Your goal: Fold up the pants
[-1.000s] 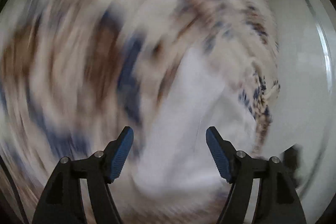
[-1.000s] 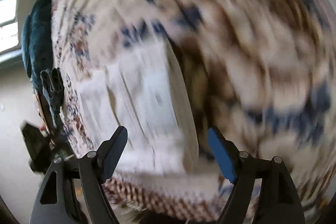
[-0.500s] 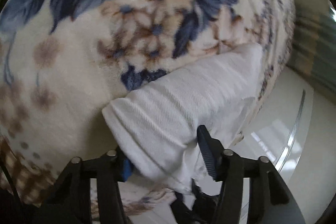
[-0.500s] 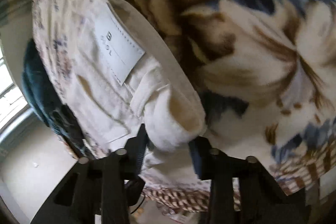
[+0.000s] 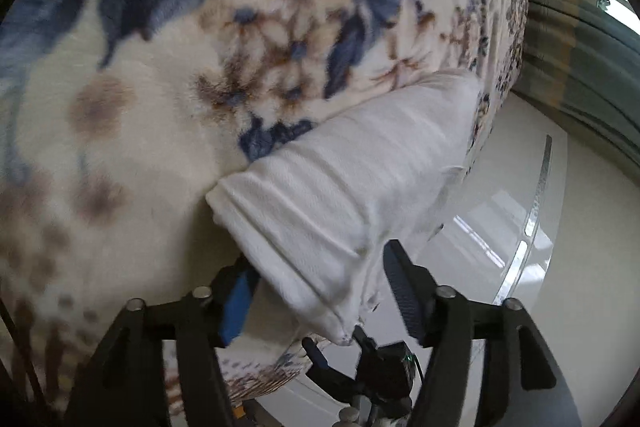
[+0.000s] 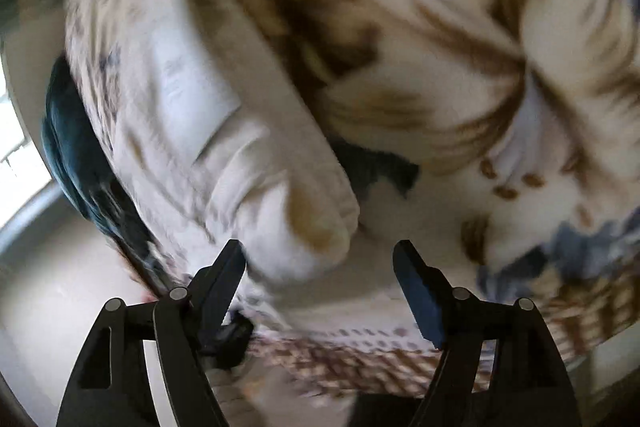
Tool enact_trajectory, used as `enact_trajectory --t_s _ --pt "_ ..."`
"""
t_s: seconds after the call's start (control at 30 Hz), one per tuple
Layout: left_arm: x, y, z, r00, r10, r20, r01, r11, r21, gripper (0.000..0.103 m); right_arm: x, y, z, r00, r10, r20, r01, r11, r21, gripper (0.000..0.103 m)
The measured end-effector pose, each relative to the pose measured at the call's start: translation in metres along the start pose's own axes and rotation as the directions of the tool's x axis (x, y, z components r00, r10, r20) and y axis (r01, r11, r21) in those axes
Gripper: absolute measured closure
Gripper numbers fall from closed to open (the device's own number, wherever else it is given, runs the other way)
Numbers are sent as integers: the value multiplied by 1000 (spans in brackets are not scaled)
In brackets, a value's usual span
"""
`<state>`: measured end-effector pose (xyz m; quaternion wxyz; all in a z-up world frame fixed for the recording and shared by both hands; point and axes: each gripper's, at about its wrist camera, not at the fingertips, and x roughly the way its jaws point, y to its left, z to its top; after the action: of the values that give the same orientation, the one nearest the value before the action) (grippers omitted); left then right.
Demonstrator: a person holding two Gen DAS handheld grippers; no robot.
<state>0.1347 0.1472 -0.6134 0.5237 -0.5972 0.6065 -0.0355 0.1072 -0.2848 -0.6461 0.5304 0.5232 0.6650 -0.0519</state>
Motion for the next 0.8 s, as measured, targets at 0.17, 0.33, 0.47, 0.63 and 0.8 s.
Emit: enact_trajectory --t_s 0.17,0.33,0.47,0.63,0.8 --pt "11 -5 -6 997 42 68 -34 992 -122 36 1 15 -8 1000 14 20 -14 1000 7 25" --pt "21 -4 -9 994 -21 104 35 990 -134 51 39 19 -16 987 155 -29 -149 976 160 58" --pt "30 6 -3 953 -302 29 303 948 -98 64 41 11 -19 965 262 29 -264 957 117 79" --pt "45 34 12 941 -331 -70 326 942 -79 63 33 -2 -25 966 255 30 -254 966 -41 80" --pt "30 29 2 988 -130 -85 128 991 -36 40 43 6 -25 996 81 -26 -83 994 -72 66"
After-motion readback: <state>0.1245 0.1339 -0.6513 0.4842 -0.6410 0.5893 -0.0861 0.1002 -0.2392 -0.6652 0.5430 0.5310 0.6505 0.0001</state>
